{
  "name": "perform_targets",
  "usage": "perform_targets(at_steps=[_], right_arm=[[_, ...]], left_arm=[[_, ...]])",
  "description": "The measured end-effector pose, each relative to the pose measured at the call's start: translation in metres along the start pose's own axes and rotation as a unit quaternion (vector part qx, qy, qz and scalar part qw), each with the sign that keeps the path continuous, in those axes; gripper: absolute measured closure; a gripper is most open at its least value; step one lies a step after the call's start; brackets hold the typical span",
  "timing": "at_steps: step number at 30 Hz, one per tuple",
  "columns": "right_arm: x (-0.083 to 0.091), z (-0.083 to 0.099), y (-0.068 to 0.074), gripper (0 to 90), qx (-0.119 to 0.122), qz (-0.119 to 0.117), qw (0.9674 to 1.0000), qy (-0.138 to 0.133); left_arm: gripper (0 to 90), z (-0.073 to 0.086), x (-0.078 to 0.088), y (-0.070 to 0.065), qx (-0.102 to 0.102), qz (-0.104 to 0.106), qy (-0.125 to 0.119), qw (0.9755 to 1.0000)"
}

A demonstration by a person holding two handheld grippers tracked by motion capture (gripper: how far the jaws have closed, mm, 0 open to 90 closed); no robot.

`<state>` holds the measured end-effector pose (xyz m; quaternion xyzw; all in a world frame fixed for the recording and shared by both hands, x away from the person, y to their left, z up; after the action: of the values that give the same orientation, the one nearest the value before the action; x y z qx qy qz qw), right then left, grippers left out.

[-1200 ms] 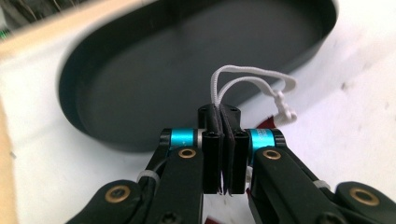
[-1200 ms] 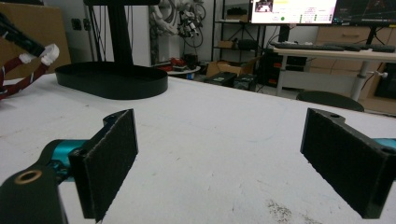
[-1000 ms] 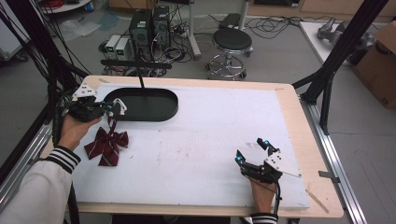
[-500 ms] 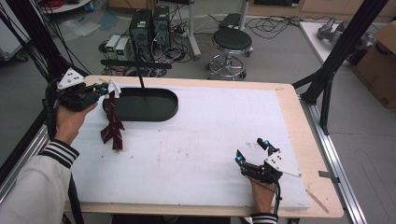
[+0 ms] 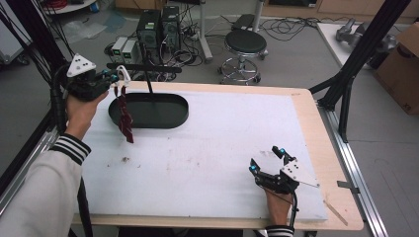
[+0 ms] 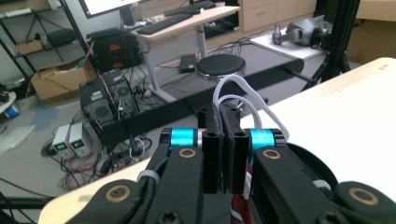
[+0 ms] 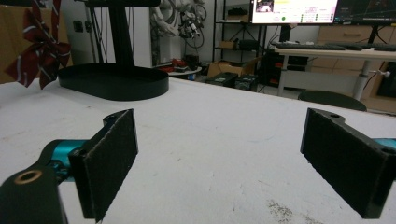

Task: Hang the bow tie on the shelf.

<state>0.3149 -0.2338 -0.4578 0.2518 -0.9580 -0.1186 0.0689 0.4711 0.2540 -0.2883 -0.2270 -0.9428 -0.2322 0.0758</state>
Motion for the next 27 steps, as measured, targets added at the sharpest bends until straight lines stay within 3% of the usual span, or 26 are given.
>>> perform_targets(at_steps=[8, 17, 27], right_arm=[[0.000, 0.000, 0.000, 10.1, -0.001, -0.002, 1.0000, 0.000], [0.000, 0.000, 0.000, 10.1, -0.004, -0.004, 1.0000, 0.001], [0.000, 0.000, 0.000, 10.1, -0.003, -0.004, 1.0000, 0.000]], left_arm=[[87.4, -0.014, -0.023, 0.007, -0.003, -0.016, 0.000, 0.9999], [87.4, -0.032, -0.044, 0.010, -0.014, -0.019, -0.004, 0.9997], [87.4, -0.024, -0.062, 0.015, -0.014, -0.027, 0.012, 0.9995]])
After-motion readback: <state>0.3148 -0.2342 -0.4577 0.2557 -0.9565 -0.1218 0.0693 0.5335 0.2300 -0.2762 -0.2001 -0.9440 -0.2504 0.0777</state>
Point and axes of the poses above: each handheld gripper's, and its own axes: x roughly backward along the jaws, z roughly out of its underside, y roughly to its left, the point moved 6 cm from there along -x, roughly forward along the jaws, and after that the axes turned 15 degrees about -x, right-handed, at the moved point
